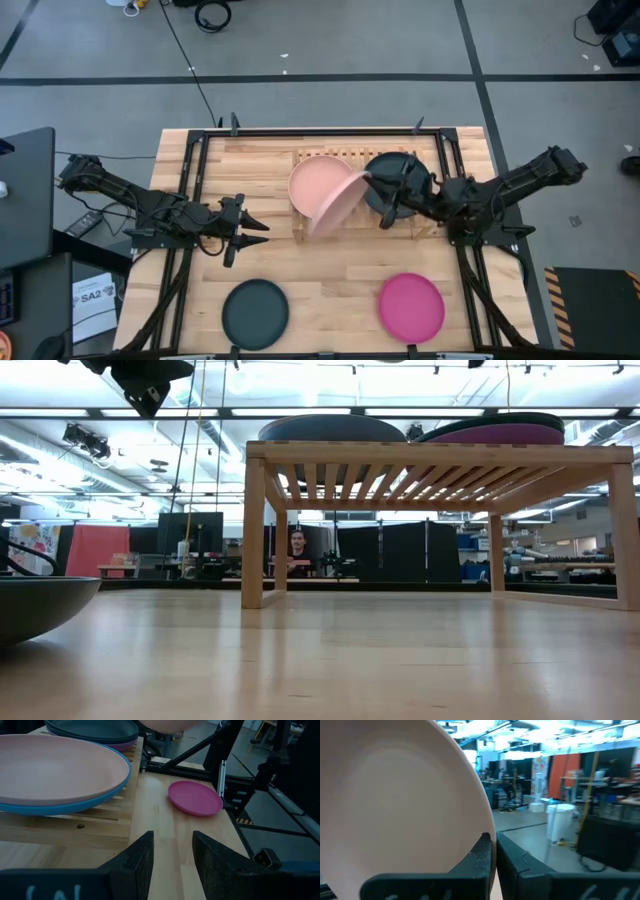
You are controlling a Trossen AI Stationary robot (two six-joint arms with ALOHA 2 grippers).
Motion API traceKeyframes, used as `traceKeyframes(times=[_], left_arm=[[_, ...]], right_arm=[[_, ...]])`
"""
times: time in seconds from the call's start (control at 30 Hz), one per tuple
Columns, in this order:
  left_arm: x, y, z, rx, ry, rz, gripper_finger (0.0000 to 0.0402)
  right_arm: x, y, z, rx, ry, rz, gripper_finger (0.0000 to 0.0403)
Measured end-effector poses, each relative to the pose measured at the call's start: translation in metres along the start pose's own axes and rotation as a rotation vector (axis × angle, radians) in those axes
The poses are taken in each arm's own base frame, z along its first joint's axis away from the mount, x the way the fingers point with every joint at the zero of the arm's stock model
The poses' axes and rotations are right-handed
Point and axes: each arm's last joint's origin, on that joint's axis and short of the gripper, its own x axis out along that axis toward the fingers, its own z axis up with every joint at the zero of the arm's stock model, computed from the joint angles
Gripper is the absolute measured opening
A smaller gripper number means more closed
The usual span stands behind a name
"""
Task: Place and stack plates onto a shelf
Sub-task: Stack the brown plate on the top of the black plate on the shelf
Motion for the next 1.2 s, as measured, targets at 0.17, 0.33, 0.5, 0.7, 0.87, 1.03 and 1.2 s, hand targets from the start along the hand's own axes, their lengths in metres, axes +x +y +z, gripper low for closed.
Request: traceKeyframes(times=[0.17,0.33,0.5,0.7,0.87,1.03,1.2], left_arm=[[0.000,0.000,0.000,0.000,0.000,0.000,0.0142],[0.000,0.000,0.000,0.002,0.000,0.000,0.0142],[0.000,0.000,0.000,0.002,0.001,0.000,0.0142],[0.000,0.000,0.000,0.002,0.001,0.000,0.0142],[0.000,0.000,0.000,0.002,0.001,0.000,0.0142],[0.000,0.000,0.000,0.002,0.001,0.000,0.0142],[0.000,0.000,0.000,0.002,0.001,0.001,0.0142]], right_arm=[[0.006,-0.008,0.030,-0.053,0.092,-0.097,0.0016],[0.008,-0.023,0.067,0.038,0.225,-0.194,0.0016],[-0.001,-0.046,0.095,0.179,0.366,-0.266,0.0016],[-0.017,-0.075,0.116,0.342,0.565,-0.301,0.0016],[-0.031,-0.094,0.122,0.495,0.735,-0.339,0.0016],[-0.042,-0.106,0.116,0.558,0.904,-0.406,0.0016],[-0.050,-0.115,0.110,0.582,1.025,-0.471,0.0016]])
